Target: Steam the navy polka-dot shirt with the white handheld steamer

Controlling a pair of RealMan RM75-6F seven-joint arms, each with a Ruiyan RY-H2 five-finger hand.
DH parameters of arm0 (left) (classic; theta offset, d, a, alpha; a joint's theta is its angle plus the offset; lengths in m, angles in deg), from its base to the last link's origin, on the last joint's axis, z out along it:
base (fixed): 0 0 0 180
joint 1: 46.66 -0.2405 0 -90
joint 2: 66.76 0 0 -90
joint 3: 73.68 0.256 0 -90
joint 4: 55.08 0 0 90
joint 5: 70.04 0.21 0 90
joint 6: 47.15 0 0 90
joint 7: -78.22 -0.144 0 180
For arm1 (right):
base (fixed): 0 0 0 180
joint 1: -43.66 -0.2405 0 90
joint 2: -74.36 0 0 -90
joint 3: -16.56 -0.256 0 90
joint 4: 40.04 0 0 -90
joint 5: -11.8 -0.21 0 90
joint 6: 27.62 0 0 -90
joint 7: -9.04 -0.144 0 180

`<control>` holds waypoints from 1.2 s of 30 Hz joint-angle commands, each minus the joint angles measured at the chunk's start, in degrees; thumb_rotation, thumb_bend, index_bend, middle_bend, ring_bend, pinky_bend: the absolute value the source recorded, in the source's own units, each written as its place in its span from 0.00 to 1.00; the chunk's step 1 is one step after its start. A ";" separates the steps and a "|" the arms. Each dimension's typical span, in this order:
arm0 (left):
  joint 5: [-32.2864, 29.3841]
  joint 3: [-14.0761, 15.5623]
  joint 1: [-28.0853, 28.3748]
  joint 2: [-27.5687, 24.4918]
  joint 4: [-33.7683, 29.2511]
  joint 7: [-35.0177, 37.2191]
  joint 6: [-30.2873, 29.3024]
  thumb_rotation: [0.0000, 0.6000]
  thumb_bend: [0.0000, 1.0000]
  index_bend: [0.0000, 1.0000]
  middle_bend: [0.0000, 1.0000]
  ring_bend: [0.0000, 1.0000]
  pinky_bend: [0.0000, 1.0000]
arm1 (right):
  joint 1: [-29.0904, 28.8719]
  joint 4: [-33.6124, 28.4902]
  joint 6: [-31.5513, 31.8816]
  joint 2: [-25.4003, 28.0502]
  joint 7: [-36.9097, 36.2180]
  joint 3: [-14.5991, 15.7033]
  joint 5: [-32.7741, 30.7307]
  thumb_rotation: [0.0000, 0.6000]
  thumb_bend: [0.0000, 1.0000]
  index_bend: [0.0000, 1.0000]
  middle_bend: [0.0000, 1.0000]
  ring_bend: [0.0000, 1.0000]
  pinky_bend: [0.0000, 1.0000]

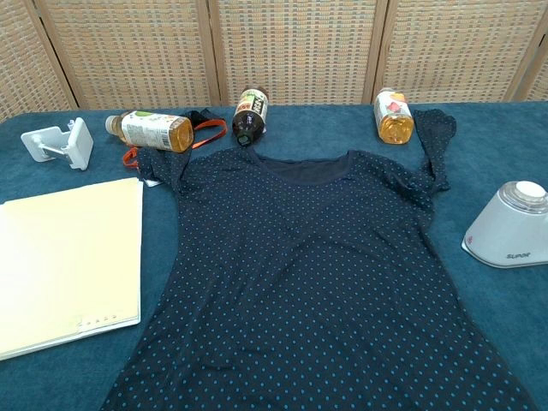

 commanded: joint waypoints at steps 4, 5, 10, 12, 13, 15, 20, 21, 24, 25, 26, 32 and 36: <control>-0.16 -0.03 0.05 0.01 -0.11 -0.15 0.22 1.00 0.00 0.00 0.00 0.00 0.00 | -0.07 0.07 -0.24 -0.06 0.10 0.01 -0.17 1.00 0.00 0.00 0.00 0.00 0.00; -0.21 -0.03 0.06 -0.01 -0.11 -0.08 0.25 1.00 0.00 0.00 0.00 0.00 0.00 | -0.12 0.10 -0.34 -0.10 0.18 0.01 -0.23 1.00 0.00 0.00 0.00 0.00 0.00; -0.20 -0.06 0.14 -0.08 0.01 0.31 0.27 1.00 0.00 0.00 0.00 0.00 0.00 | -0.81 0.66 -1.98 -0.99 1.35 0.07 -0.91 1.00 0.00 0.00 0.00 0.00 0.00; -0.39 -0.14 0.33 -0.02 -0.11 0.14 0.67 1.00 0.00 0.00 0.00 0.00 0.00 | -1.68 1.09 -3.71 -1.77 1.97 0.02 -1.50 1.00 0.00 0.00 0.00 0.00 0.00; -0.65 -0.20 0.49 0.00 -0.23 -0.04 1.07 1.00 0.00 0.00 0.00 0.00 0.00 | -2.56 1.57 -5.19 -2.41 2.32 -0.10 -1.79 1.00 0.00 0.00 0.00 0.00 0.00; -1.05 -0.34 0.75 -0.01 -0.59 -0.28 1.63 1.00 0.00 0.00 0.00 0.00 0.00 | -4.43 3.25 -7.92 -3.77 2.71 -0.36 -1.83 1.00 0.03 0.00 0.00 0.00 0.00; -2.15 -0.73 1.06 0.02 -1.59 -1.50 2.50 1.00 0.00 0.00 0.00 0.00 0.00 | -10.67 10.97 -16.72 -8.02 -0.42 -0.71 -0.80 1.00 0.28 0.00 0.00 0.00 0.00; -2.39 -0.77 1.12 0.11 -1.83 -1.87 2.79 1.00 0.00 0.00 0.00 0.00 0.00 | -12.19 13.15 -18.96 -9.36 -1.35 -0.78 -0.83 1.00 0.33 0.00 0.00 0.00 0.00; -2.97 -0.90 1.40 0.29 -2.40 -2.82 3.65 1.00 0.00 0.00 0.00 0.00 0.00 | -14.90 17.70 -22.31 -12.36 -2.34 -1.11 -0.92 1.00 0.40 0.00 0.00 0.00 0.00; -3.28 -1.00 1.54 0.36 -2.62 -3.23 4.02 1.00 0.00 0.00 0.00 0.00 0.00 | -15.78 19.62 -23.26 -13.65 -2.13 -1.30 -1.11 1.00 0.40 0.00 0.00 0.00 0.00; -3.48 -1.04 1.61 0.39 -2.70 -3.44 4.24 1.00 0.00 0.00 0.00 0.00 0.00 | -16.35 20.81 -24.02 -14.46 -1.78 -1.41 -1.38 1.00 0.41 0.00 0.00 0.00 0.00; -4.83 -1.37 2.07 0.63 -2.71 -3.90 5.47 1.00 0.00 0.00 0.00 0.00 0.00 | -19.52 27.97 -28.17 -19.45 -0.53 -2.44 -3.94 1.00 0.41 0.00 0.00 0.00 0.00; -5.22 -1.51 2.10 0.66 -2.53 -3.68 5.50 1.00 0.00 0.00 0.00 0.00 0.00 | -20.54 31.15 -29.53 -21.57 -0.09 -2.85 -5.69 1.00 0.41 0.00 0.00 0.00 0.00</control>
